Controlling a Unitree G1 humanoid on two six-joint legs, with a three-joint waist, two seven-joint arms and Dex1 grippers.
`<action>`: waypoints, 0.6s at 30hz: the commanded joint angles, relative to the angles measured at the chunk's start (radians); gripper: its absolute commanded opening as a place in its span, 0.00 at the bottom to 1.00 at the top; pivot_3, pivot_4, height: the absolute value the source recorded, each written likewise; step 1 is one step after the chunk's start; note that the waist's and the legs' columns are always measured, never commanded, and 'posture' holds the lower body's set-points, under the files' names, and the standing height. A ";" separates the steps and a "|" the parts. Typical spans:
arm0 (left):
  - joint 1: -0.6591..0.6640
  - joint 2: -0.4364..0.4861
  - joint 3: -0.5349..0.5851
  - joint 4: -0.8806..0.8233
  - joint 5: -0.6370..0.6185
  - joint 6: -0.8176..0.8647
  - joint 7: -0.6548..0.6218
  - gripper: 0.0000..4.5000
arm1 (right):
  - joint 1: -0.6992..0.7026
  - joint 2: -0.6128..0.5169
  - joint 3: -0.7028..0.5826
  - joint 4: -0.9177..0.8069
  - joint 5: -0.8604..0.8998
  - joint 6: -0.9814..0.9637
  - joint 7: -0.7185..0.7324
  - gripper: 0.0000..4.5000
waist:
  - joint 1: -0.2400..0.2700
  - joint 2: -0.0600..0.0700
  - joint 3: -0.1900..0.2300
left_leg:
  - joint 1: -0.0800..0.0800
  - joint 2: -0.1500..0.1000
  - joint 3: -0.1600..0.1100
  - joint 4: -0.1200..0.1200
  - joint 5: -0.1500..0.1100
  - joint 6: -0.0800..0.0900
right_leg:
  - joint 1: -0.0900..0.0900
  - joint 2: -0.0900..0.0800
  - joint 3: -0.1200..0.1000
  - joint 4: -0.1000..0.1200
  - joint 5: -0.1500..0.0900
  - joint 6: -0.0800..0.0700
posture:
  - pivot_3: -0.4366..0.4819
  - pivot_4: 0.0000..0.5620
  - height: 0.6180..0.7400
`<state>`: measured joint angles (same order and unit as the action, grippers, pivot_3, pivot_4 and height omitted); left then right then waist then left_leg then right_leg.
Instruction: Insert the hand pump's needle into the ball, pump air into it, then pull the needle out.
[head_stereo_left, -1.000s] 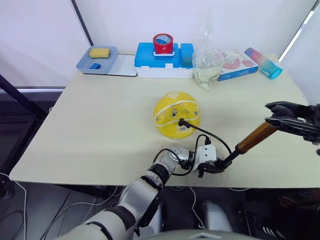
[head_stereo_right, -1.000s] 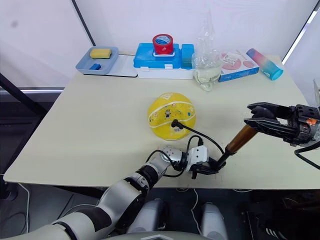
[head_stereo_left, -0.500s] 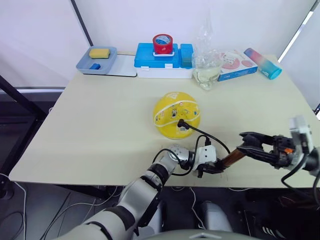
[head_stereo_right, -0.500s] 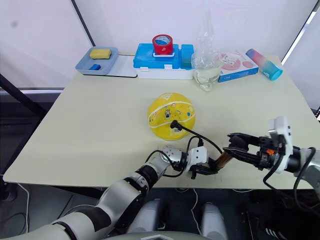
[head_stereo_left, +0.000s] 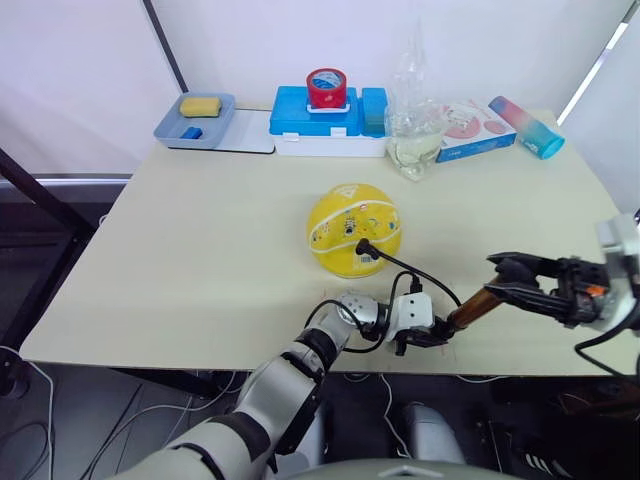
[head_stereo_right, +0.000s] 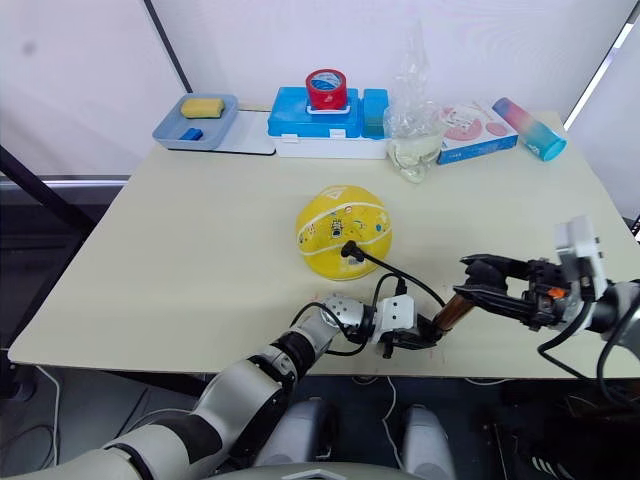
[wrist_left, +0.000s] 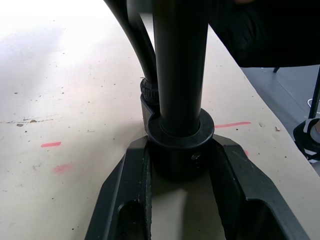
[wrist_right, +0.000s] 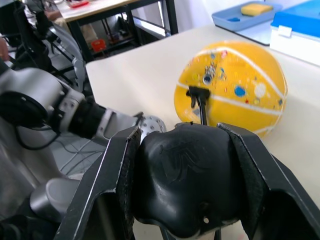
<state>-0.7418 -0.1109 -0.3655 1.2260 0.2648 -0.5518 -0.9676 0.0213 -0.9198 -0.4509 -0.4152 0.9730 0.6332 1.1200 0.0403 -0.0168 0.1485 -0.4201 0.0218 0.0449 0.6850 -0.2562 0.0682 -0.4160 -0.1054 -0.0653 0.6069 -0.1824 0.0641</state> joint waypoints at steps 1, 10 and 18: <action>0.018 0.007 -0.024 0.039 0.032 0.017 -0.003 0.25 | -0.055 -0.065 -0.146 -0.018 0.112 0.057 -0.031 0.43 | 0.000 0.001 0.000 | 0.000 0.000 0.000 0.000 0.000 0.000 | 0.000 0.000 0.000 0.000 0.000 0.000 | 0.48 0.27 1.00; 0.022 0.011 -0.020 0.039 0.029 0.012 -0.007 0.25 | -0.169 -0.186 -0.239 0.029 0.247 0.197 -0.077 0.43 | 0.000 0.000 0.000 | 0.000 0.000 0.000 0.000 0.000 0.000 | -0.001 -0.001 0.000 0.000 0.000 -0.001 | 0.48 0.27 1.00; 0.025 0.026 -0.046 0.042 0.062 -0.052 0.048 0.25 | -0.098 -0.107 -0.088 -0.038 0.150 0.181 -0.088 0.43 | 0.000 0.000 0.000 | 0.000 0.000 0.000 0.000 0.000 0.000 | 0.000 0.000 0.000 0.000 0.000 0.000 | 0.48 0.27 1.00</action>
<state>-0.7414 -0.1041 -0.3775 1.2308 0.2762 -0.5979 -0.9274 -0.1140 -1.0438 -0.5801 -0.4217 1.1888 0.8535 1.0354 0.0402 -0.0166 0.1483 -0.4198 0.0220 0.0450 0.6850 -0.2562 0.0682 -0.4158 -0.1056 -0.0651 0.6070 -0.1823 0.0641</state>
